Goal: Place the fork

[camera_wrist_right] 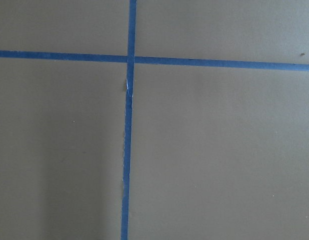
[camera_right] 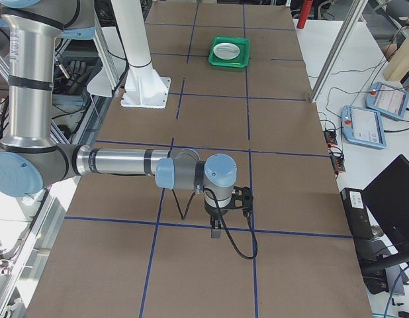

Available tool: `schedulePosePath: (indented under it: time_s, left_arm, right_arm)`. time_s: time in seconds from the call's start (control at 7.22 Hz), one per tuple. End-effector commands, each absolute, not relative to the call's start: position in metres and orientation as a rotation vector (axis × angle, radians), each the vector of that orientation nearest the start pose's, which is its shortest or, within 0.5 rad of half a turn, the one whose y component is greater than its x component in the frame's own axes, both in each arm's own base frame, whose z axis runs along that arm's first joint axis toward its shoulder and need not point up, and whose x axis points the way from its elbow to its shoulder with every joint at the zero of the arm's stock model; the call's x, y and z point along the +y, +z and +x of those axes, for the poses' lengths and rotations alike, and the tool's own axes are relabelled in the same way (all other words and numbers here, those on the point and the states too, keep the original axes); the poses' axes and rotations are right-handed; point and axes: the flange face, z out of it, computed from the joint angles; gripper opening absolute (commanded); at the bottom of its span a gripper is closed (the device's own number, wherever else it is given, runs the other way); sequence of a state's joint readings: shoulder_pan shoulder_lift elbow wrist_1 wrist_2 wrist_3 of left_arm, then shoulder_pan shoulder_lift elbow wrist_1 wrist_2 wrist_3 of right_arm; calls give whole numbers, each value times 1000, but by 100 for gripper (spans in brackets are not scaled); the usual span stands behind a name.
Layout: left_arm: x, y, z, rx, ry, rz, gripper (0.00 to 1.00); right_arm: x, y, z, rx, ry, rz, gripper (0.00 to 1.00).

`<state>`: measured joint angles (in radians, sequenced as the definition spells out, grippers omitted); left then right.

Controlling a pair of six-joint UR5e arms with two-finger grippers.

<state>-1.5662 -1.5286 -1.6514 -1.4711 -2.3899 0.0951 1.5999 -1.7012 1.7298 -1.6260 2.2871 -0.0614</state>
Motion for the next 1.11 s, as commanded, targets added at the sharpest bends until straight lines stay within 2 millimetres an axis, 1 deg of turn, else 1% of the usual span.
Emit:
schedulePosePath:
  time_s: [0.0,0.14,0.28,0.42,0.55,0.69,0.83,0.97]
  left_arm:
    - [-471,638,-58,822,77,-6,100]
    - [-479,628,-58,819,88,17,100]
    - [-504,599,-56,816,112,70,100]
    - [-522,568,-36,796,167,110,100]
    - [-521,520,17,779,200,125,100]
    - [-517,478,67,796,155,115,100]
    - [-510,455,101,788,167,128,100]
    - [-506,447,136,803,150,135,100]
  right_arm:
    - [-432,650,81,-717,-20,7,100]
    - [-432,650,81,-717,-21,7,100]
    - [-432,650,81,-717,-20,7,100]
    - [-432,650,81,-717,-20,7,100]
    - [-432,650,81,-717,-21,7,100]
    - [-432,650,81,-717,-21,7,100]
    - [-432,650,81,-717,-21,7,100]
    - [-432,650,81,-717,-21,7,100]
